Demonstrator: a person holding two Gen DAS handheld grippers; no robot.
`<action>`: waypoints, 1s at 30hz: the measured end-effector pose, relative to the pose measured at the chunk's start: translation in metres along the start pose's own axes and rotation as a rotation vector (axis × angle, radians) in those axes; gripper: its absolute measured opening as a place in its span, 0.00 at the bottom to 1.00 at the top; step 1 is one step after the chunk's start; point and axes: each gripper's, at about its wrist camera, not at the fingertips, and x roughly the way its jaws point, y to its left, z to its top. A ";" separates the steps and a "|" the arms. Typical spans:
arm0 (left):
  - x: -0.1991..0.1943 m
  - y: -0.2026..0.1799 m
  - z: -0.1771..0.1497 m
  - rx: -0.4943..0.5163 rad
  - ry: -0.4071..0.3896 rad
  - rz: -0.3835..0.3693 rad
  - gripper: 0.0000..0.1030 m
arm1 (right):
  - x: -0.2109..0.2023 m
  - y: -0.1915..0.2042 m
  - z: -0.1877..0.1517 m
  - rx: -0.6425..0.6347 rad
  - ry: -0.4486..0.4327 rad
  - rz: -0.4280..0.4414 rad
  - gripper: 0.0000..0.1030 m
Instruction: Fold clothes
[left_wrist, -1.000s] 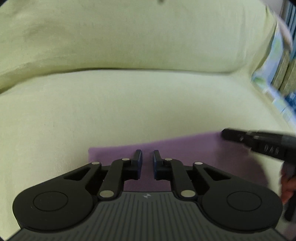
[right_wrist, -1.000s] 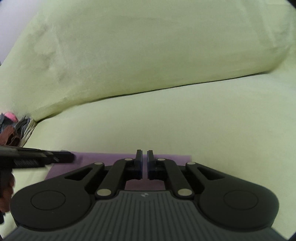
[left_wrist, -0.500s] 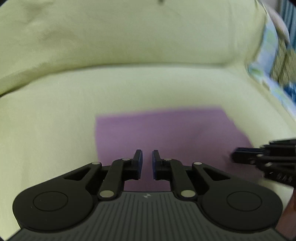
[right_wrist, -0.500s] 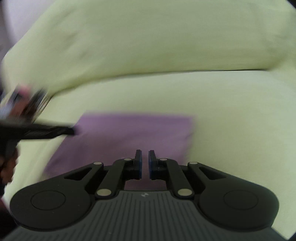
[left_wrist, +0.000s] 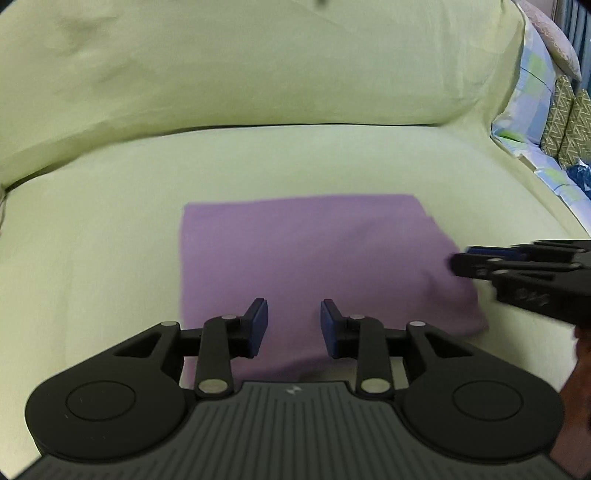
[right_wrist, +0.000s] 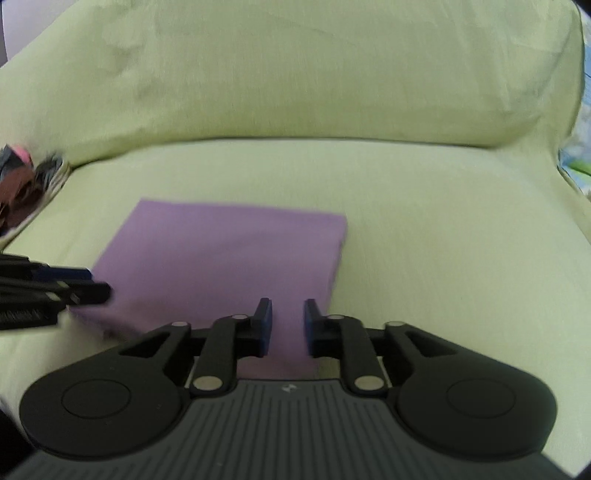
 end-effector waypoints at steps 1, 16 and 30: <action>0.005 -0.004 0.003 0.002 0.007 -0.006 0.36 | 0.007 0.000 0.001 -0.007 0.017 -0.009 0.15; 0.002 -0.007 -0.022 -0.002 0.057 0.101 0.37 | -0.007 -0.003 -0.014 0.007 0.022 0.040 0.13; -0.032 0.000 -0.046 -0.138 0.086 0.158 0.43 | -0.027 -0.017 -0.035 0.116 0.155 -0.167 0.21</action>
